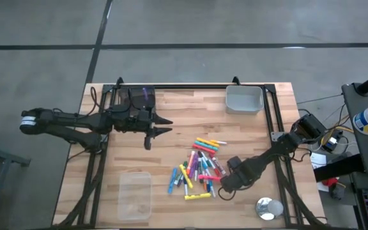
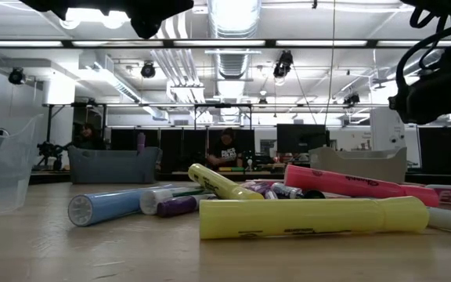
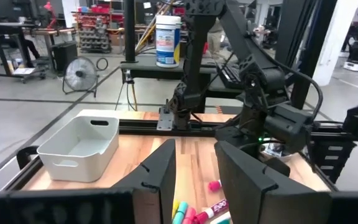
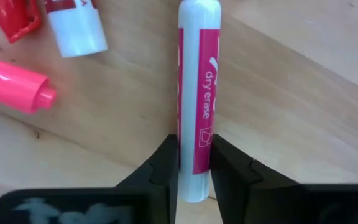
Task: Pick & Place Markers
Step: Put the pink marker pen into the gray bin
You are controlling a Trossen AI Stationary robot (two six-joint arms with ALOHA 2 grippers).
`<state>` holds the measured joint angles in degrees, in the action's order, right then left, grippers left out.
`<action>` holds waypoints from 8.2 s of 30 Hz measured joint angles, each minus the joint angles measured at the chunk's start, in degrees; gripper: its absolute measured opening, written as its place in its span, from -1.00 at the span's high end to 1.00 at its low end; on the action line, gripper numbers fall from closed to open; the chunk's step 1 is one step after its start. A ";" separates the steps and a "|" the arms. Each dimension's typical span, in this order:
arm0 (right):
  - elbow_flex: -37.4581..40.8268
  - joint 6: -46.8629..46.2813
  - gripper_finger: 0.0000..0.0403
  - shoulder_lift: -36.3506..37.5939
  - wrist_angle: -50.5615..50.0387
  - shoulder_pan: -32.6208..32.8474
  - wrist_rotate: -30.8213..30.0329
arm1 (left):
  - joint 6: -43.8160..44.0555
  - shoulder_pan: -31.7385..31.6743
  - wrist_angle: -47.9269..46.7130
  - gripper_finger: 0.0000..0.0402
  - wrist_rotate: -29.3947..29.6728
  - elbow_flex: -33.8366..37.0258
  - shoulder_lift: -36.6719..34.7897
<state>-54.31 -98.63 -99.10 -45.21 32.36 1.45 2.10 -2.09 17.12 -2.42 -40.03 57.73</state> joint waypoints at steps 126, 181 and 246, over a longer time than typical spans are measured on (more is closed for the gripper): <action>-6.31 90.63 0.67 14.99 75.60 -19.08 -29.46 | 19.28 0.44 47.01 0.53 -9.10 -1.99 23.76; -64.69 63.06 0.37 12.45 -22.33 -29.41 -4.10 | 19.27 0.42 35.37 0.65 -12.13 -1.84 23.65; -79.93 65.23 0.65 -5.25 -37.07 -37.40 15.32 | 24.77 0.33 28.52 0.65 -12.98 -2.32 23.67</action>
<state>-134.23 -33.41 -104.36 -82.28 -5.04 16.78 26.87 -1.76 45.65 -15.40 -42.35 81.41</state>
